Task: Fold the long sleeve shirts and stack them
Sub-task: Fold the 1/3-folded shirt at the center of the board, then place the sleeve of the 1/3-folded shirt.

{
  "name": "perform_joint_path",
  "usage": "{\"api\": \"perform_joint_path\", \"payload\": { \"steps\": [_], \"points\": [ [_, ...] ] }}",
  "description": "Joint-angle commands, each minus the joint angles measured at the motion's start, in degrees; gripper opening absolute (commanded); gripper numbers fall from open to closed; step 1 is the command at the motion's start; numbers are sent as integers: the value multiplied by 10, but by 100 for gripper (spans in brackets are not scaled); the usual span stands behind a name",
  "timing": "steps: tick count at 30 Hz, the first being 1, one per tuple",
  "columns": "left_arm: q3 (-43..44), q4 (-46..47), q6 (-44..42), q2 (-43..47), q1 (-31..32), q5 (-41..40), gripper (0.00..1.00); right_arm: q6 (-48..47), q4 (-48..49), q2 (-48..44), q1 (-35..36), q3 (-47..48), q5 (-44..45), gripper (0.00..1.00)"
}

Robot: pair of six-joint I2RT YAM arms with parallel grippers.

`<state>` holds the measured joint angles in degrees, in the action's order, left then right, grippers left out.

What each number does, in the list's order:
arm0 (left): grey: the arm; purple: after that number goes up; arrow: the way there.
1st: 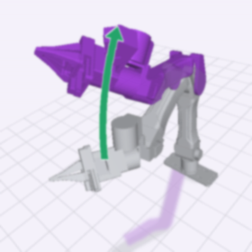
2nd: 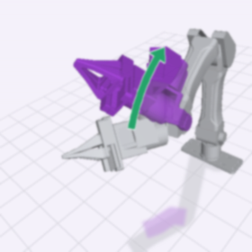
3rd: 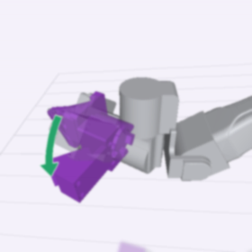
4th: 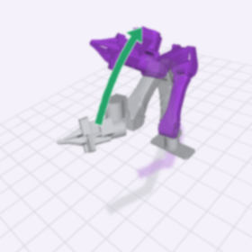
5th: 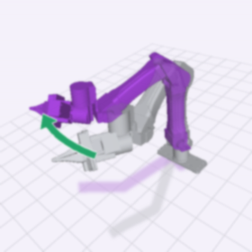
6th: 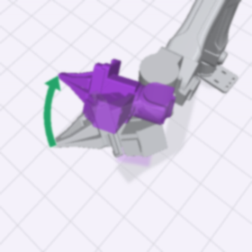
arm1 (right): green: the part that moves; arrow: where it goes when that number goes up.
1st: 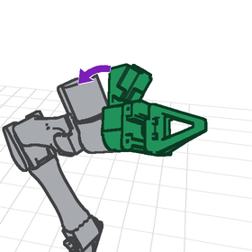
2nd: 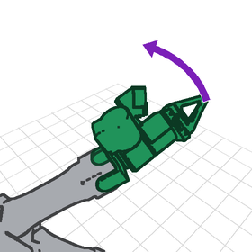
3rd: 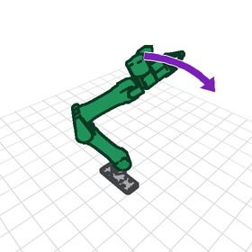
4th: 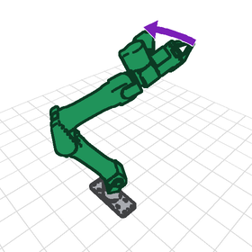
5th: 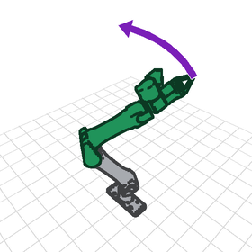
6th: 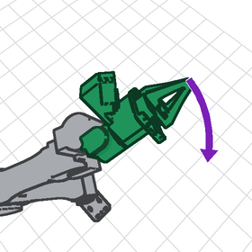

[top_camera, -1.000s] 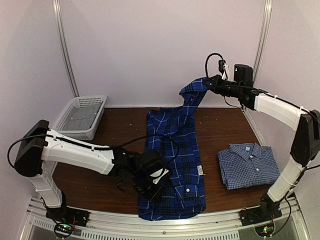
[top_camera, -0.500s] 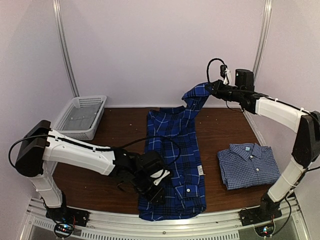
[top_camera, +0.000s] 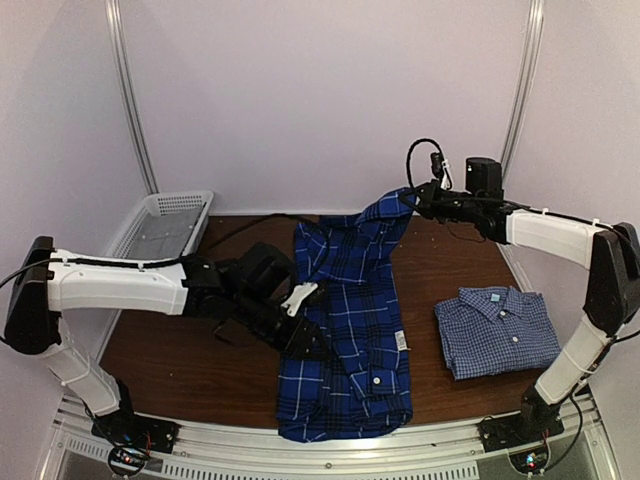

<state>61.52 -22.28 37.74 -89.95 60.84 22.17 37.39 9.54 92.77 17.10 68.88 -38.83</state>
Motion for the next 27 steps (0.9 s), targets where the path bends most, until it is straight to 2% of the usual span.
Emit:
{"api": "perform_joint_path", "payload": {
  "steps": [1, 6, 9, 12, 16, 23, 27],
  "points": [
    [-13, 48, -3, 26, -66, 17, 50, 23, 44, -11, 14, -14, -46, 0],
    [12, 66, 0, -10, -128, -29, 43, 41, 61, -18, 35, -30, -60, 0],
    [41, 90, 0, -52, -166, -45, 34, 36, 46, -36, 49, -29, -56, 0],
    [86, 109, -4, -104, -193, -61, 30, 16, 15, -62, 58, -26, -32, 0],
    [181, 100, -20, -191, -217, -81, 27, -9, -32, -98, 60, -29, -5, 0],
    [333, 79, -29, -340, -238, -84, 24, -15, -56, -139, 61, -58, 4, 0],
    [363, 74, -26, -389, -243, -75, 23, -21, -65, -147, 61, -57, 10, 0]
  ]
}}
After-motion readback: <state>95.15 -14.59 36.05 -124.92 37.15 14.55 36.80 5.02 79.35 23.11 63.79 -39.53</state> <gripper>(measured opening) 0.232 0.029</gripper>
